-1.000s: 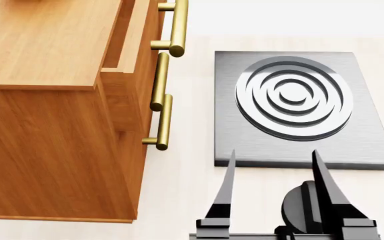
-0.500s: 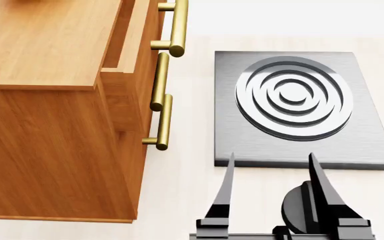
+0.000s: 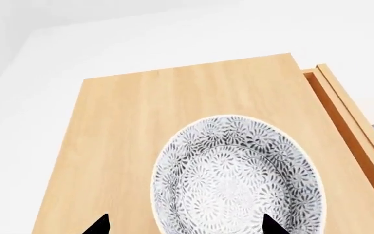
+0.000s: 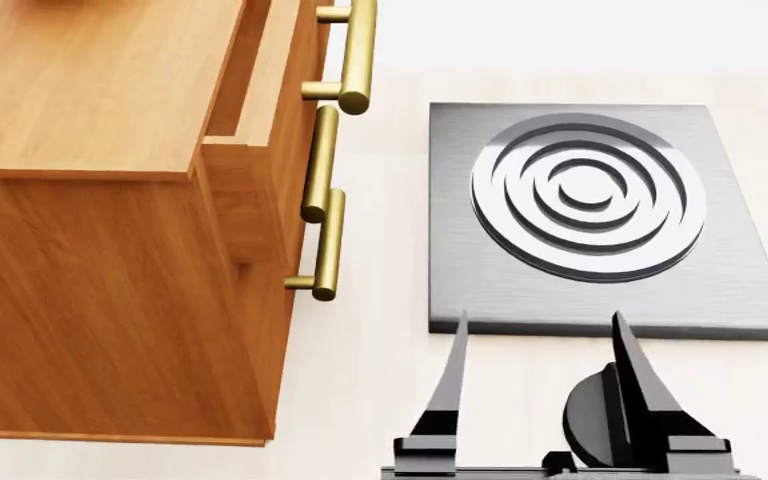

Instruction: Pick the akita bowl on the wooden cabinet and place it on the plate.

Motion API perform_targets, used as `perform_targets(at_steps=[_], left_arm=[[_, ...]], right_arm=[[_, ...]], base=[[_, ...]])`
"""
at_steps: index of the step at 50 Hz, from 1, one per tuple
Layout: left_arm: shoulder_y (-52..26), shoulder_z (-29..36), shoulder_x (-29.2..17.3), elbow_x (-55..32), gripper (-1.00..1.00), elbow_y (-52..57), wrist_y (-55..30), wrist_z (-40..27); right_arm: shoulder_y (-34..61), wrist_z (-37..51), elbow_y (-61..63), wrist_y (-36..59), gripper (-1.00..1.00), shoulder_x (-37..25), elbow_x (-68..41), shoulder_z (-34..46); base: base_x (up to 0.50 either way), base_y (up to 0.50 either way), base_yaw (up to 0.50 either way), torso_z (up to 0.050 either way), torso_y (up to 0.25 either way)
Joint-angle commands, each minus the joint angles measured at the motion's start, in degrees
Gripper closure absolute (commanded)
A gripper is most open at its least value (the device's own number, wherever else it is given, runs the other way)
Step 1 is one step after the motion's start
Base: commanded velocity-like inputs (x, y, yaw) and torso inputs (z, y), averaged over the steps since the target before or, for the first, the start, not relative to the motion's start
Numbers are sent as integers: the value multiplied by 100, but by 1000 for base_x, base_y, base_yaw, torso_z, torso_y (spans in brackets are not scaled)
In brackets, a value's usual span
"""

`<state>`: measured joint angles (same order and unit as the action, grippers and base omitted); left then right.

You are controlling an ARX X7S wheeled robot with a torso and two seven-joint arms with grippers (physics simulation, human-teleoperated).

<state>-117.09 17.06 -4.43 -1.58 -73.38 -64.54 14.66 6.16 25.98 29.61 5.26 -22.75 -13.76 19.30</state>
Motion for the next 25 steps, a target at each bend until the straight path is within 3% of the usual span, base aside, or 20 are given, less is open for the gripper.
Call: perform_targets(at_steps=[1,10,11,25], left_arm=[[445,8,-7,140,-100,-161,109,38],[537,50,12,158,-100,-161,171,121],[545,123,23,214,100,-161,176,28],[474,285,17,217,100,-160,346,48]], right_arm=[[16,1,-107,-16,-100,6,13,21],[25,11,-138,-13,-100,4,7,33],[27,13,-136,-9,-100,3,9,36],[34,27,-94,1,-100,-9,-8,55]], base=[[0,0,0,0,0],[0,0,0,0,-3],[0,0,0,0,0],[0,0,0,0,-1]])
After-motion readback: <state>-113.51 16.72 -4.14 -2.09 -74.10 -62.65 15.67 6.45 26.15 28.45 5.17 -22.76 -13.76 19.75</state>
